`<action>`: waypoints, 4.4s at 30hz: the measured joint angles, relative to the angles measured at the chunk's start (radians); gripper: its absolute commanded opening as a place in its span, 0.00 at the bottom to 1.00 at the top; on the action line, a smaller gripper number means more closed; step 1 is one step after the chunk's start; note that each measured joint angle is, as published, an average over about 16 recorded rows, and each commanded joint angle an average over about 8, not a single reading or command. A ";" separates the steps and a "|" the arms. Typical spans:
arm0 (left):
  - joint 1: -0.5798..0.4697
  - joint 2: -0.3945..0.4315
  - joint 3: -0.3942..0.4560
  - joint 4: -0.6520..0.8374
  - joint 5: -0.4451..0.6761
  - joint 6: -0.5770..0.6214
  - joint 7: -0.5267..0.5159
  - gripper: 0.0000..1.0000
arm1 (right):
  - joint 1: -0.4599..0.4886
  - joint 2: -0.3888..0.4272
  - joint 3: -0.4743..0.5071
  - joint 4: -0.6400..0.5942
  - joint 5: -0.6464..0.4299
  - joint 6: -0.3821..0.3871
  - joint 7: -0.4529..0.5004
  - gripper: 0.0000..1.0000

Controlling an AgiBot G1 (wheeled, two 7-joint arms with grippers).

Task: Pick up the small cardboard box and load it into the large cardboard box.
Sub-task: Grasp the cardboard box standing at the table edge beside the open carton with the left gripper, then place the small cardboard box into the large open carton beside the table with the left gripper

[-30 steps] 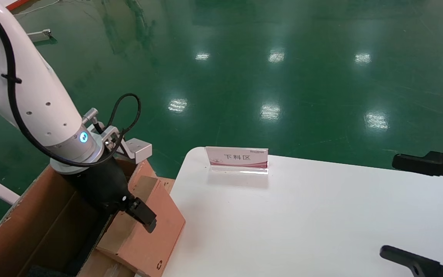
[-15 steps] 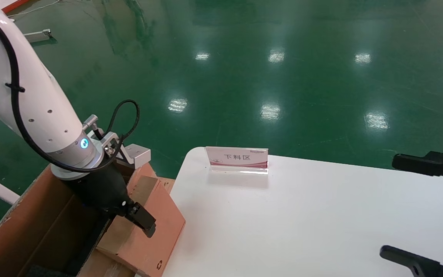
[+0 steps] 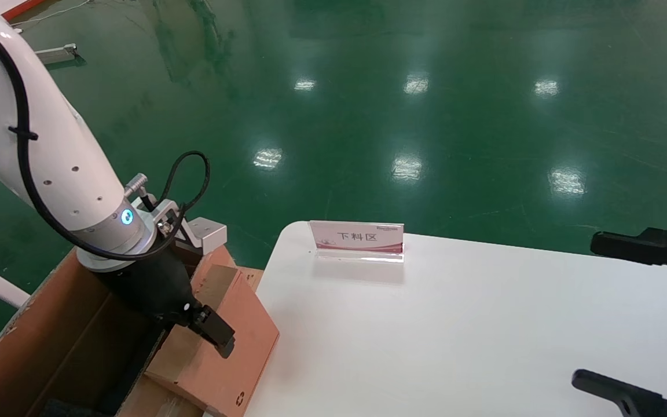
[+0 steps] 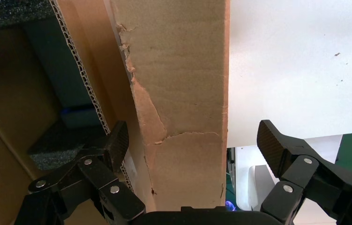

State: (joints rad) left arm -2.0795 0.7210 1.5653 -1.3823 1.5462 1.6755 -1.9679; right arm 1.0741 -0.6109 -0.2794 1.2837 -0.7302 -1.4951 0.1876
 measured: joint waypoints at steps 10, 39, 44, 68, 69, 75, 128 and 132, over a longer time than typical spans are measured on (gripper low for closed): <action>0.000 0.000 0.000 0.000 0.000 0.000 0.000 0.00 | 0.000 0.000 0.000 0.000 0.000 0.000 0.000 0.00; -0.006 -0.002 -0.007 0.000 -0.001 0.000 0.004 0.00 | 0.000 0.000 0.000 0.000 0.000 0.000 0.000 1.00; -0.036 -0.009 -0.026 -0.001 -0.003 0.008 0.021 0.00 | 0.000 0.000 0.000 0.000 0.000 0.000 0.000 1.00; -0.420 -0.108 -0.164 -0.043 0.063 0.056 0.257 0.00 | 0.000 0.000 0.000 0.000 0.000 0.000 0.000 1.00; -0.436 -0.116 -0.168 -0.046 0.070 0.057 0.271 0.00 | 0.000 0.000 0.000 0.000 0.000 0.000 0.000 1.00; -0.528 -0.164 -0.168 -0.060 0.107 0.061 0.363 0.00 | 0.000 0.000 0.000 0.000 0.000 0.000 0.000 1.00; -1.058 0.093 1.248 0.279 -0.395 -0.019 0.579 0.00 | 0.000 0.000 0.000 0.000 0.000 0.000 0.000 1.00; -1.058 0.048 1.241 0.280 -0.377 -0.056 0.589 0.00 | 0.000 0.000 0.000 0.000 0.000 0.000 0.000 1.00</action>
State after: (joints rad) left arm -3.1373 0.7693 2.8066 -1.1024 1.1689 1.6196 -1.3791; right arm 1.0741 -0.6109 -0.2793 1.2836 -0.7302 -1.4950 0.1876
